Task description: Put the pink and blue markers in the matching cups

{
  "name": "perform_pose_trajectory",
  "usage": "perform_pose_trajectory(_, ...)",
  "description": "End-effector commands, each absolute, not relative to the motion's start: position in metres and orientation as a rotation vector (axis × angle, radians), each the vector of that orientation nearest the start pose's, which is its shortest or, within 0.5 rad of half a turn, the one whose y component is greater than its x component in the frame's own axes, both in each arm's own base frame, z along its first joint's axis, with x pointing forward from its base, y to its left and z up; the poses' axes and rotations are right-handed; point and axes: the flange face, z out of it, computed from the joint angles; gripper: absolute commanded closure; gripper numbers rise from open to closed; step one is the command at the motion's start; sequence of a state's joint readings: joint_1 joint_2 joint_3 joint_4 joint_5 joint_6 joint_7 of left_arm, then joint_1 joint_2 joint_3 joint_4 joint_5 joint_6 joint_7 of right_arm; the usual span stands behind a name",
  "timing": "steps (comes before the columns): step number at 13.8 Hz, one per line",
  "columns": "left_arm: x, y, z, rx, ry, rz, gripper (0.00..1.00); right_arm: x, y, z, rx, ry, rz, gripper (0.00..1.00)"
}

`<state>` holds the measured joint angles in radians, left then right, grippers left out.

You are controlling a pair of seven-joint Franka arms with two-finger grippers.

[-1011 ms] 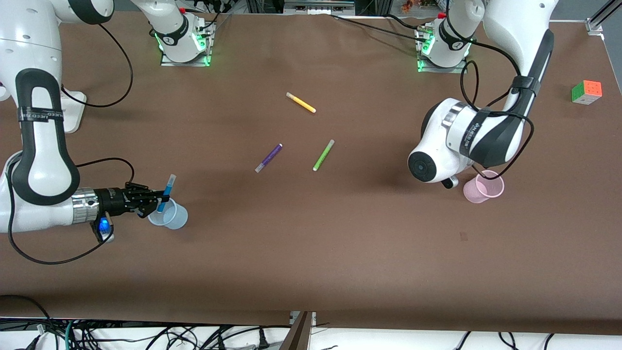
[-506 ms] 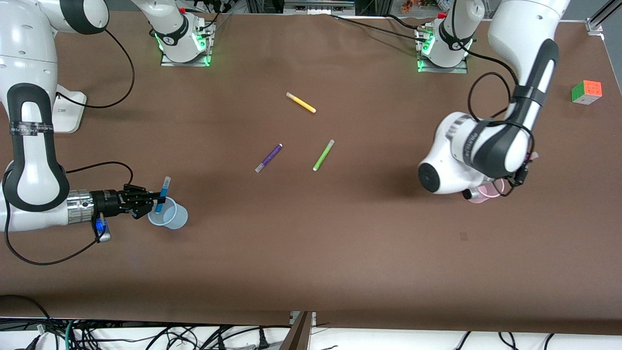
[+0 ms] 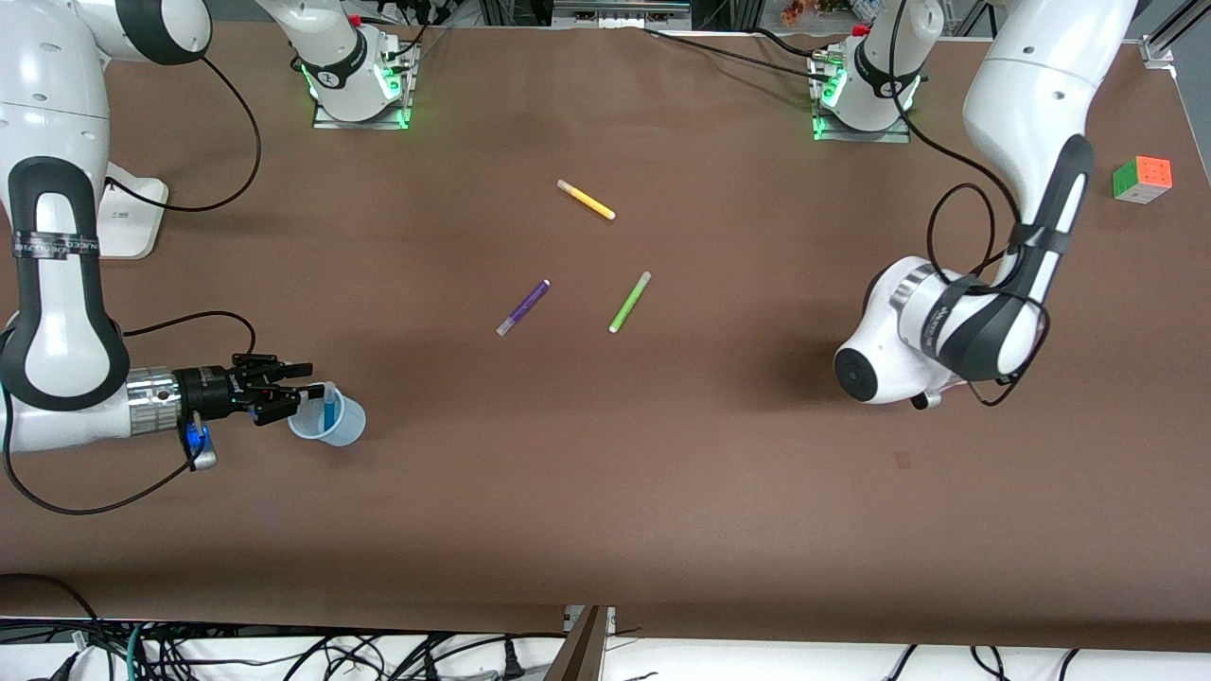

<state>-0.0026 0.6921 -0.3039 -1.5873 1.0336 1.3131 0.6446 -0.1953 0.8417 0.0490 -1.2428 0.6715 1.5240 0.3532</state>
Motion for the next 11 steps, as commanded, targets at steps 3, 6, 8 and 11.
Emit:
perform_pose_trajectory(3,0.627,-0.063,0.239,-1.788,1.225,1.126,0.96,0.692,-0.051,0.364,-2.287,0.675,0.731,0.43)
perform_pose_trajectory(6,0.626,-0.074,0.24,-1.79,1.204,1.1,0.0,0.666,-0.054,0.47,-2.505,0.621,0.616,0.39)
perform_pose_trajectory(8,0.626,-0.074,0.245,-1.808,1.196,1.095,0.0,0.644,-0.049,0.52,-2.678,0.568,0.567,0.32)
perform_pose_trajectory(11,0.623,-0.054,0.286,-2.079,1.13,1.078,0.0,0.618,-0.065,0.565,-2.908,0.319,0.46,0.23)
